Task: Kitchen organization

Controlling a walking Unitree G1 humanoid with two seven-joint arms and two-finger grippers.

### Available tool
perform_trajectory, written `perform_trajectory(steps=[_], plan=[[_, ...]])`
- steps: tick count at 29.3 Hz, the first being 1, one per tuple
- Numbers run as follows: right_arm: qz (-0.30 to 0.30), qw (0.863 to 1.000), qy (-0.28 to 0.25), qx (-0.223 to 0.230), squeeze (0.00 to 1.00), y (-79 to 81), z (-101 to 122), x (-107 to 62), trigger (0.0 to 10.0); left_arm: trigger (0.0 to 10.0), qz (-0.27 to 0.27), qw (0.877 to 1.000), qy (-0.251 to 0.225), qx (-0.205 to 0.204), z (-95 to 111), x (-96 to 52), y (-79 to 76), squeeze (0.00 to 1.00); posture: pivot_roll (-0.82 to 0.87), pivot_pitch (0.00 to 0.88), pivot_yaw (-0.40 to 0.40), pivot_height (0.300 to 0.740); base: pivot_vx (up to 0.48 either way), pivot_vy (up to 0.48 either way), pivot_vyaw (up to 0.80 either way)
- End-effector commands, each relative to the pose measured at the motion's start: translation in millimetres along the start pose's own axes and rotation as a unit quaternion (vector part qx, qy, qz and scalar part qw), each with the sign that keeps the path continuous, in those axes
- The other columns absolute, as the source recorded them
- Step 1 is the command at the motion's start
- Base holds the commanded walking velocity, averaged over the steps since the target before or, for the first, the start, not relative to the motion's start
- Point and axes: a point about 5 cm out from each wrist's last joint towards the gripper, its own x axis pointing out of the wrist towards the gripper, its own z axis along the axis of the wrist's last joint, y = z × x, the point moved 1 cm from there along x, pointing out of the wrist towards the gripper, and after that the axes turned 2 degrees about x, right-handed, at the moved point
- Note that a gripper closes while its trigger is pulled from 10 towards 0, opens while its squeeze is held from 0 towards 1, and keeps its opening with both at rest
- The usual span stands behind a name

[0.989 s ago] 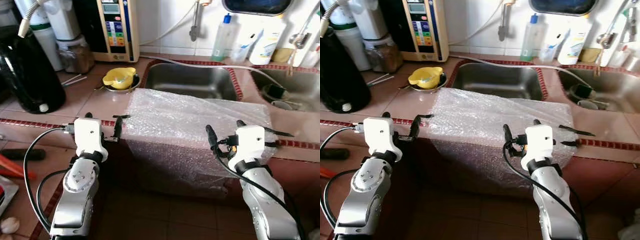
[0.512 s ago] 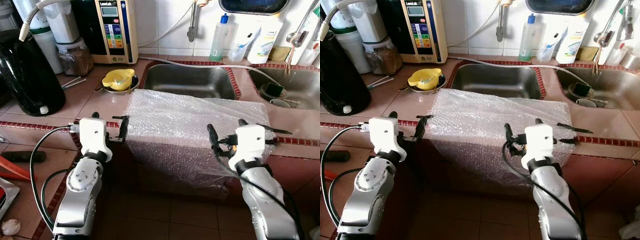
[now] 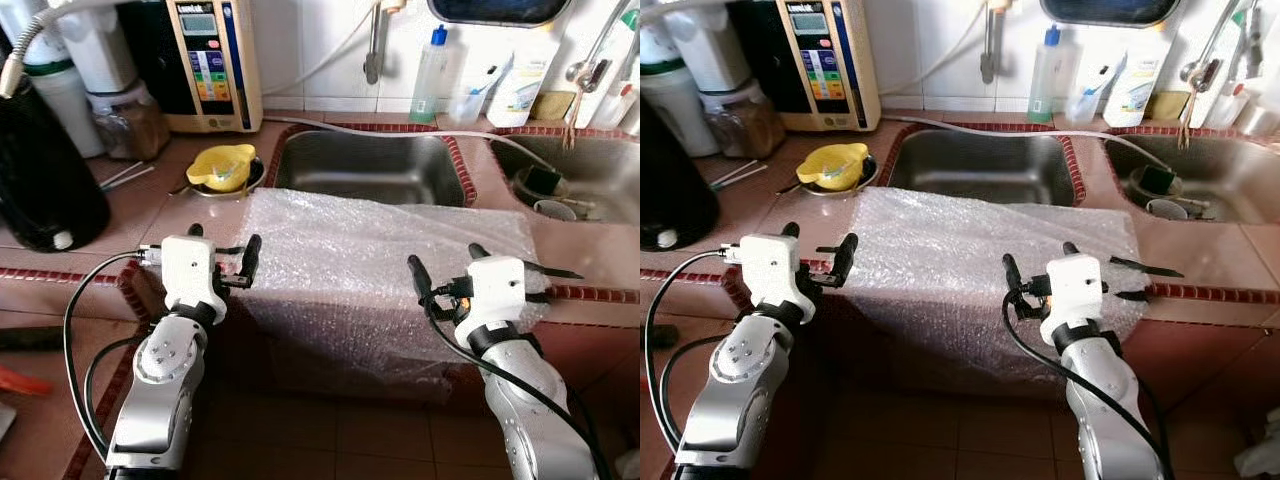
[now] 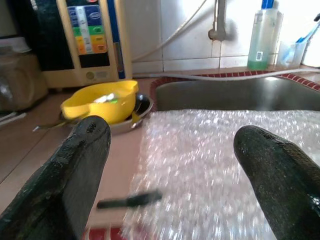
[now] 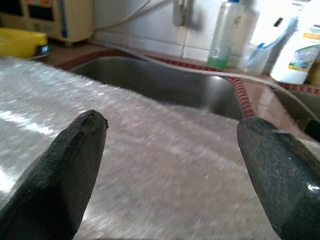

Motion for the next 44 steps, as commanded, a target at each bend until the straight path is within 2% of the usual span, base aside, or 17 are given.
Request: perform_trajectory(steps=[1,25,27,38,44], plan=[[-0.002,1.000,-0.003,0.000,0.00,-3.3,-0.2,-0.4,10.0,10.0,-0.006,1.000,-0.006,-0.002,3.0,2.0,-2.5,0.00,-0.04,0.000,0.032,0.740,0.345,0.000,0.00],[0.014,1.000,-0.004,0.003,0.00,0.2,0.6,-2.1,10.0,10.0,-0.008,1.000,0.002,-0.007,0.0,1.2,-4.5,0.00,-0.04,0.000,0.032,0.740,0.361,0.000,0.00],[0.011,1.000,-0.005,-0.001,0.00,-0.6,0.9,-2.1,10.0,10.0,-0.001,1.000,0.003,-0.017,-1.4,1.5,-4.0,0.00,-0.04,0.000,0.032,0.740,0.000,0.000,0.00],[0.003,1.000,-0.009,0.001,0.00,-2.9,1.7,-1.6,10.0,10.0,-0.006,1.000,0.004,-0.013,-1.7,1.6,-5.2,0.00,-0.04,0.000,0.030,0.740,0.000,0.000,0.00],[0.003,1.000,-0.007,-0.002,0.00,-3.5,0.7,-2.3,10.0,10.0,-0.007,1.000,0.004,-0.016,-1.7,1.5,-6.3,0.00,-0.04,0.000,0.029,0.740,0.000,-0.421,0.00]])
